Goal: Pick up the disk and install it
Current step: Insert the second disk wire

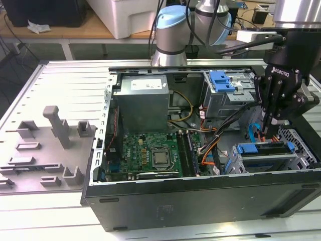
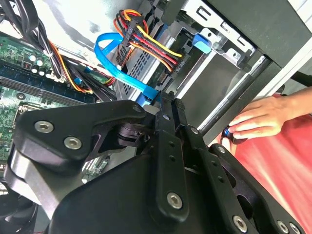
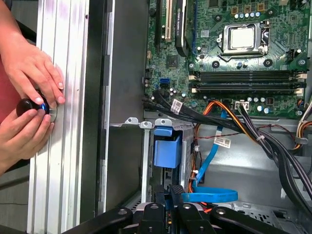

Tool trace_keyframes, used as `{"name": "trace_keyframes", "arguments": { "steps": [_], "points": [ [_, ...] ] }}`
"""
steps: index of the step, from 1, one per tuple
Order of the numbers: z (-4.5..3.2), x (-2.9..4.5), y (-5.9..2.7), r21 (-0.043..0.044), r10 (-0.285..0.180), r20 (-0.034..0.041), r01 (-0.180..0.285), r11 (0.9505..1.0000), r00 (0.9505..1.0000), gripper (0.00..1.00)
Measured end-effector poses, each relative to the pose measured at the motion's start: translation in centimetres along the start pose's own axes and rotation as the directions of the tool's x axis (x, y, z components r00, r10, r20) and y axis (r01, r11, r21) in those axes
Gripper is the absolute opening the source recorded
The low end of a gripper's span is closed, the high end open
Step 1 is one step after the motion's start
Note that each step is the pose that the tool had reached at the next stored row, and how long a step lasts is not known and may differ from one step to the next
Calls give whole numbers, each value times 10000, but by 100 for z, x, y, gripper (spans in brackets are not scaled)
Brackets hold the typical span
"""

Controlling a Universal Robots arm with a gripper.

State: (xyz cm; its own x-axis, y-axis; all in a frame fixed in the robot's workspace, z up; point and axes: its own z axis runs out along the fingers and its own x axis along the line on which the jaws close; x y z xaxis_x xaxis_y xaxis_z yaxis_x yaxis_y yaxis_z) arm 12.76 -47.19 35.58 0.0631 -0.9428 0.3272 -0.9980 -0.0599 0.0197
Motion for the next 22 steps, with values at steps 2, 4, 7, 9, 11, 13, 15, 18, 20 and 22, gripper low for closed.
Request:
{"name": "trace_keyframes", "arguments": {
  "steps": [2,4,7,9,11,13,15,18,20,22],
  "points": [
    [1,4,0,0,0,1,0,10000,10000,16],
    [5,14,1,0,0,0,0,10000,10000,16],
    [12,35,1,0,0,2,0,10000,10000,16],
    [15,42,-4,2,-2,17,2,10000,10000,16],
    [19,49,-11,2,4,61,-4,10000,10000,16],
    [22,50,-12,-8,44,110,-44,10000,9999,16],
    [27,49,-14,-51,177,184,-176,9998,9997,16],
    [31,48,-19,-114,374,328,-371,9992,9988,16],
    [35,58,-28,-133,437,450,-432,9990,9980,16],
    [40,72,-35,-138,460,542,-453,9989,9975,16]
  ]
}}
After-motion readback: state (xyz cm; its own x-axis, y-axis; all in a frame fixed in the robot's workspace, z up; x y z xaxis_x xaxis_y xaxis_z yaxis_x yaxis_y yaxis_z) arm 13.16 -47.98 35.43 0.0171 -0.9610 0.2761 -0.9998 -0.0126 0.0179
